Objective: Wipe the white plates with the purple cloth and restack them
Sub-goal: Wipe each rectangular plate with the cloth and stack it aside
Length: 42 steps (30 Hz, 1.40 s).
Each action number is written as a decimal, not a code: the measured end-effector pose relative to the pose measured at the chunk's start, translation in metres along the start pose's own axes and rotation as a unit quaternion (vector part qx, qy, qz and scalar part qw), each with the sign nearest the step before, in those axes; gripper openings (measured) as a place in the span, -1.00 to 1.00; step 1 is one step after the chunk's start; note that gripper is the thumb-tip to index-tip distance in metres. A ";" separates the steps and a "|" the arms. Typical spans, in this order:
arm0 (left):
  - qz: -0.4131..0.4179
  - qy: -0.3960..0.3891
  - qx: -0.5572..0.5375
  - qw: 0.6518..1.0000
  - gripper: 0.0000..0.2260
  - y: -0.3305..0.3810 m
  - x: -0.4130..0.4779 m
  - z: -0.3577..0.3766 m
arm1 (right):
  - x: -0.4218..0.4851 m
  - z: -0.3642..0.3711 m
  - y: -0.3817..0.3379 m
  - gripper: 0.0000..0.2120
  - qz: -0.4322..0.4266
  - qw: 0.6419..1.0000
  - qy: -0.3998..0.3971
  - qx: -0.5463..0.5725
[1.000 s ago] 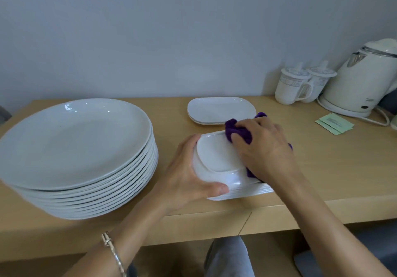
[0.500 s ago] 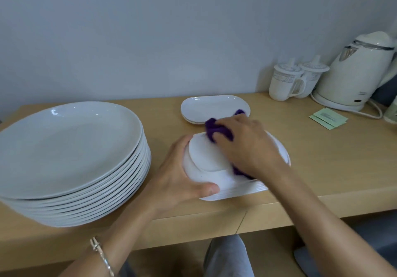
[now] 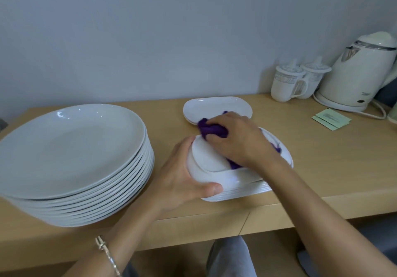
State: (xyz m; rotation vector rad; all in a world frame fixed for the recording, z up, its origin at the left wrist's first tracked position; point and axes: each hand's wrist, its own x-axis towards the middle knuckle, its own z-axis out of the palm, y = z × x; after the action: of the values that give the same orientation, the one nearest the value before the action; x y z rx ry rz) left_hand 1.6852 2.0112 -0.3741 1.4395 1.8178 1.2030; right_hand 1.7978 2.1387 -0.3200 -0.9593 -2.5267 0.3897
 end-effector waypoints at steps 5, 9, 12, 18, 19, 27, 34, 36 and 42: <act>-0.002 0.000 0.027 1.000 -0.16 0.001 0.002 -0.001 | -0.024 -0.016 0.021 -0.74 -0.043 0.998 0.025 0.037; 0.026 0.002 0.047 0.999 -0.19 0.004 0.005 -0.004 | -0.051 -0.012 0.003 -0.62 -0.158 0.982 -0.062 0.077; 0.046 -0.007 0.069 0.996 -0.24 0.005 0.003 -0.006 | -0.057 -0.016 -0.002 -0.63 -0.199 0.976 -0.070 0.059; 0.053 -0.012 0.110 0.992 -0.31 0.006 -0.001 -0.010 | -0.064 -0.009 -0.013 -0.72 -0.245 0.969 -0.043 -0.005; 0.050 -0.009 0.110 0.993 -0.25 0.005 0.000 -0.009 | -0.065 -0.011 -0.011 -0.72 -0.246 0.968 -0.040 -0.009; 0.006 -0.024 0.132 0.991 -0.10 0.005 0.002 -0.011 | -0.065 -0.045 0.047 -0.71 -0.134 0.991 -0.012 -0.006; 0.017 -0.030 0.082 0.996 -0.24 0.010 0.001 -0.008 | -0.030 -0.007 0.017 -0.71 -0.010 0.996 0.084 -0.013; 0.030 -0.026 0.055 0.998 -0.19 0.008 0.003 -0.006 | -0.026 0.008 -0.006 -0.70 -0.042 0.997 0.067 -0.022; 0.021 -0.018 0.054 0.998 -0.13 -0.001 0.004 -0.006 | -0.005 0.006 -0.002 -0.69 -0.010 1.000 0.023 -0.006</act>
State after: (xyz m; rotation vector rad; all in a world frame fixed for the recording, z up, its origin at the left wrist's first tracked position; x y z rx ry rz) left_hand 1.6782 2.0131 -0.3715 1.5553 1.8625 1.1074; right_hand 1.7969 2.1326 -0.3261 -0.9347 -2.4981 0.3435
